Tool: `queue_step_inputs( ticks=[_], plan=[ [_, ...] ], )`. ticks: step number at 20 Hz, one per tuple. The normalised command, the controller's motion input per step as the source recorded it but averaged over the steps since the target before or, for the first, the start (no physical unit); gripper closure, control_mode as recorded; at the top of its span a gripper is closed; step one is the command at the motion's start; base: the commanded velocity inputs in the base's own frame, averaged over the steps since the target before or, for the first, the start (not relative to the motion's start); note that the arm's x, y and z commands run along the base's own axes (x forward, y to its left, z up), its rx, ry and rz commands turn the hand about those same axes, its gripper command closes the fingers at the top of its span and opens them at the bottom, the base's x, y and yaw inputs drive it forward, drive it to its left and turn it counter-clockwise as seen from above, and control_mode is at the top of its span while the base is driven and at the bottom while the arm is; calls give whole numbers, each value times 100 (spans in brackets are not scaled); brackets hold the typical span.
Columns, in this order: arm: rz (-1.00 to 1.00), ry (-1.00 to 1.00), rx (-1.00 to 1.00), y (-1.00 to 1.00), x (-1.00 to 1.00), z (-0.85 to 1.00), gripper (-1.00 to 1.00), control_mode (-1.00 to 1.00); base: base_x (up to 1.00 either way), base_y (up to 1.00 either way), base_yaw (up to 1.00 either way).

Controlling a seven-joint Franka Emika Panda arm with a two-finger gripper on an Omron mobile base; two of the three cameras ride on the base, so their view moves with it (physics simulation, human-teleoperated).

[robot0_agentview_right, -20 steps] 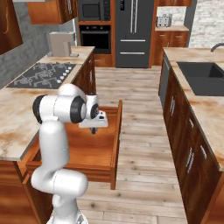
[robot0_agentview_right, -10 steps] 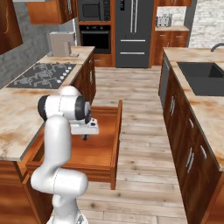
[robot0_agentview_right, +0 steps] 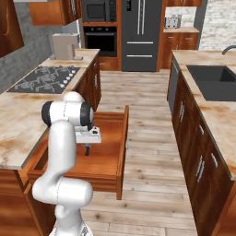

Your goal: Pick up the metallic utensils from the counter and place them in the open drawer. Make sure not to pick up any wooden utensils.

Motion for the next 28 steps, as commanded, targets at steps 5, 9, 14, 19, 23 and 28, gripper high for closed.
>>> queue_step_inputs(
  ticks=[5, 9, 14, 19, 23, 28],
  plan=[
    [0, 5, 0, -1, -2, 34, -100, -100, 0, 0, 0],
    [0, 0, 1, -7, -47, 94, -100, -100, 0, 0, 0],
    [0, -3, 3, -7, -73, 100, -100, -100, 0, 0, 0],
    [0, -18, 2, -5, -100, 86, -100, -100, 0, 0, 0],
    [0, -29, 2, -9, -100, 62, -100, -100, 0, 0, 0],
    [0, -22, 0, -27, -99, 67, -100, -100, 0, 0, 0]
  ],
)
